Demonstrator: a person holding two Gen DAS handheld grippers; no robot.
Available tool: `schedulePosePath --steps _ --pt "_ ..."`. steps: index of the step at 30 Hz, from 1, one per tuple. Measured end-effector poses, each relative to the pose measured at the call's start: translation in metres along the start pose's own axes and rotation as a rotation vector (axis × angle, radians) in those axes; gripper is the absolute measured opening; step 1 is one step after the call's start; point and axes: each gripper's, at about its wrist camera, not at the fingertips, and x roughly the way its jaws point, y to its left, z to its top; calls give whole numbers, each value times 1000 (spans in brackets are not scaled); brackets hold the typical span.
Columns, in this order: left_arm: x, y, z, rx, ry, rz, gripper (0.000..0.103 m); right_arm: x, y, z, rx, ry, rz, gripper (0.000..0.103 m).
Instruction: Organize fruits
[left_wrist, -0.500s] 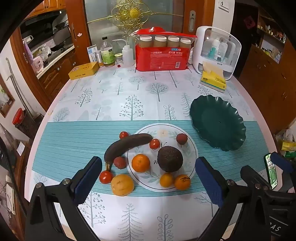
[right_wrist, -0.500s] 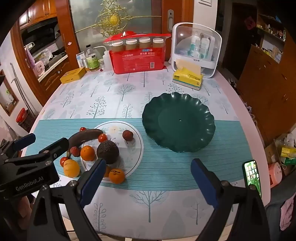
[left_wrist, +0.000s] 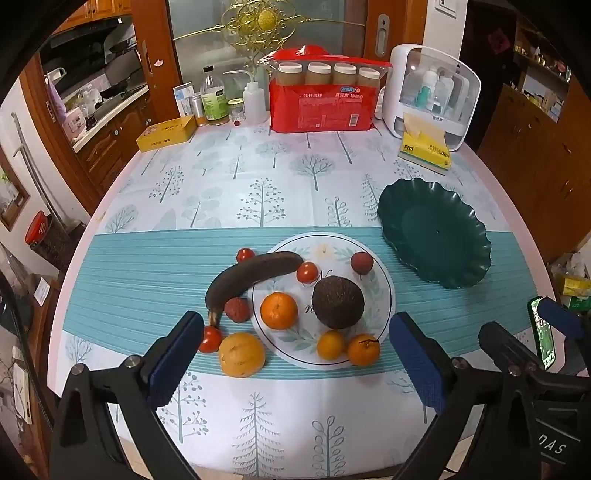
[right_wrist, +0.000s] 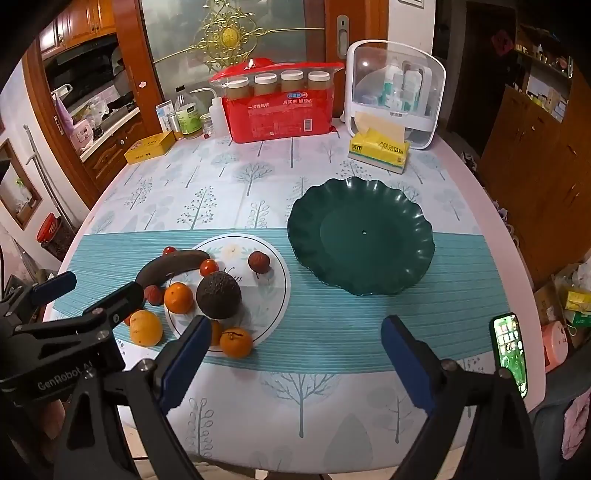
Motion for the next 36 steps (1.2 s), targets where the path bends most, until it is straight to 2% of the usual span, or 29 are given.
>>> schedulePosePath --steps 36 --pt "-8 10 -12 -8 -3 9 100 -2 5 -7 -4 10 51 94"
